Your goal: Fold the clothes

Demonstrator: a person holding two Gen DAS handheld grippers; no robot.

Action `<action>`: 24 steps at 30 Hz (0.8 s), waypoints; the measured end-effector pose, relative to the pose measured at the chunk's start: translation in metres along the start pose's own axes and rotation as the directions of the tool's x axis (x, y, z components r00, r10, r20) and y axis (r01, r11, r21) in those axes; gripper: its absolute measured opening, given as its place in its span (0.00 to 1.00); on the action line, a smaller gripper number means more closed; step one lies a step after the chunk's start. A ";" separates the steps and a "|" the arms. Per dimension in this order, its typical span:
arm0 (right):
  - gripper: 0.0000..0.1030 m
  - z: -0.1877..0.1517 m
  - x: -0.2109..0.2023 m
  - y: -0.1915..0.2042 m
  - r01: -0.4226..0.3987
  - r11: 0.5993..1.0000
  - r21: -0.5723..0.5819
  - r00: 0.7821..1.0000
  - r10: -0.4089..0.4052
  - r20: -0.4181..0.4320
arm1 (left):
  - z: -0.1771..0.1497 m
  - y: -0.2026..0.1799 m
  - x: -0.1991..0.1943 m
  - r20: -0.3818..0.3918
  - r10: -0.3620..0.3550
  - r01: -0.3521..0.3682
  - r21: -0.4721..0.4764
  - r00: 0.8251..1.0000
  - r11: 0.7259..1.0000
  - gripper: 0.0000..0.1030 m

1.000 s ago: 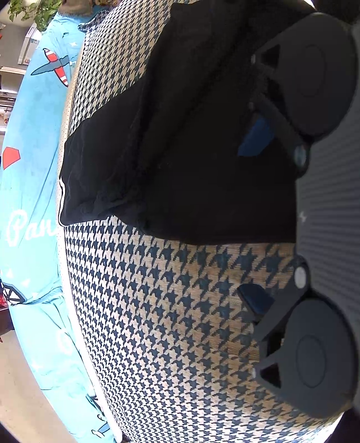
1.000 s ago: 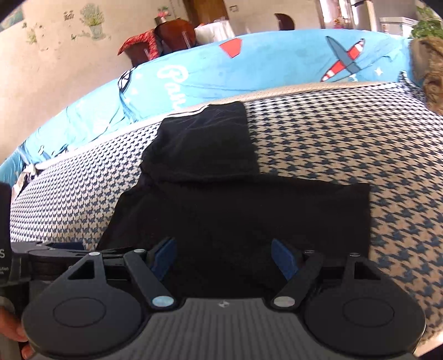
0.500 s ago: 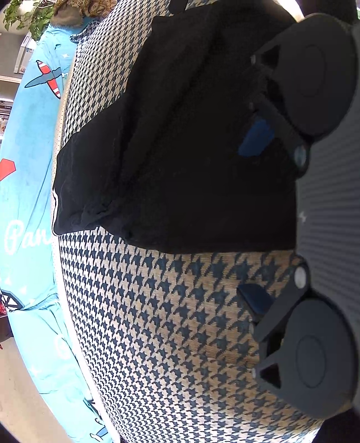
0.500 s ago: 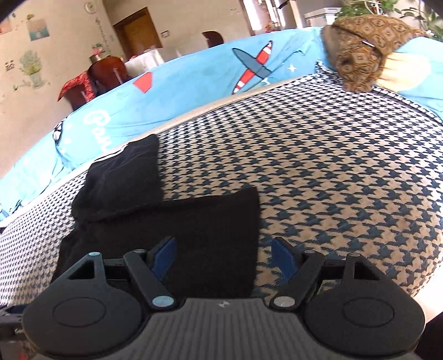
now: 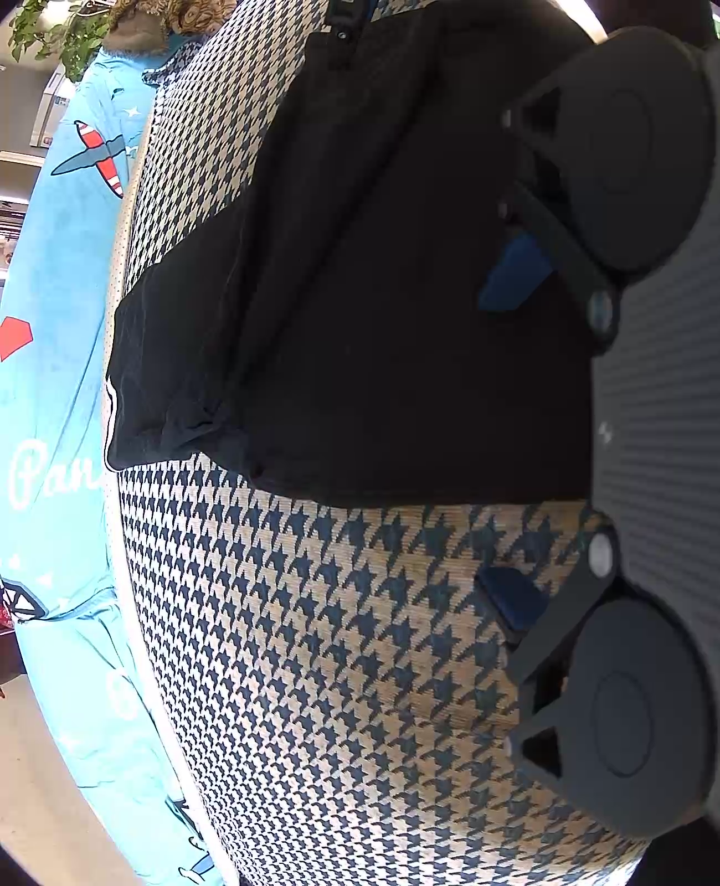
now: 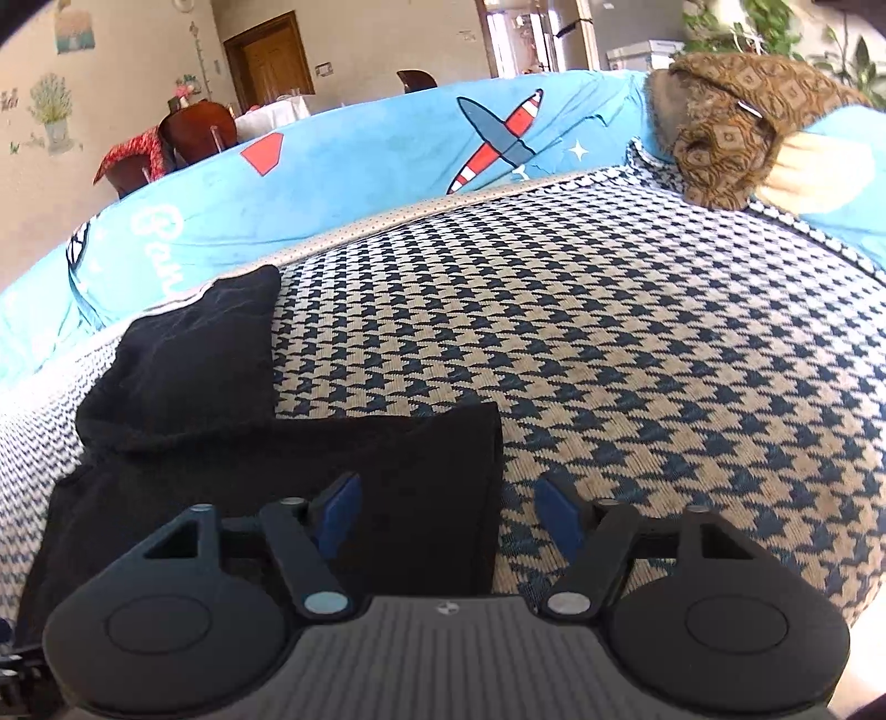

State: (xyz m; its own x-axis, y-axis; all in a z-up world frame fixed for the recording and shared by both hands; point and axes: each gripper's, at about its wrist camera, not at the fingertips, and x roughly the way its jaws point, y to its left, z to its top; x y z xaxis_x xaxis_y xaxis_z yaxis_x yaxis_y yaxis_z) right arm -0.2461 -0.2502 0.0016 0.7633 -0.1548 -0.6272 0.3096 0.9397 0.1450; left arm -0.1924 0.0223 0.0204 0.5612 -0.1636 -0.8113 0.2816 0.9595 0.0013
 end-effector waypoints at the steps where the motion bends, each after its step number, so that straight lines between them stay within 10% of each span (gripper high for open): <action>1: 0.52 0.000 0.001 0.002 0.002 1.000 -0.013 1.000 -0.002 0.003 | 0.000 0.000 0.000 0.000 -0.001 0.001 0.000 1.000 1.000 1.00; 9: 0.11 -0.001 0.007 0.010 -0.025 0.998 -0.053 1.000 0.025 0.009 | -0.001 0.002 -0.001 0.003 -0.006 0.006 -0.005 1.000 1.000 1.00; 17: 0.08 -0.003 -0.023 0.027 -0.171 0.983 -0.071 0.984 0.174 0.037 | 0.001 0.016 -0.002 0.008 0.025 -0.024 -0.062 1.000 0.998 1.00; 24: 0.08 -0.013 -0.061 0.054 -0.380 0.915 -0.138 0.921 0.388 0.033 | 0.000 0.033 -0.004 0.008 0.056 -0.055 -0.113 0.998 0.992 1.00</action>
State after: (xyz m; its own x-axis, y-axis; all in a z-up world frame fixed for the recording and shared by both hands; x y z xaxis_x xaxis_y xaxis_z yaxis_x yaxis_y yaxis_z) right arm -0.2834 -0.1866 0.0379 0.8418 0.2121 -0.4964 -0.0851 0.9602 0.2659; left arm -0.1858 0.0544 0.0234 0.5826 -0.1112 -0.8051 0.1606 0.9868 -0.0201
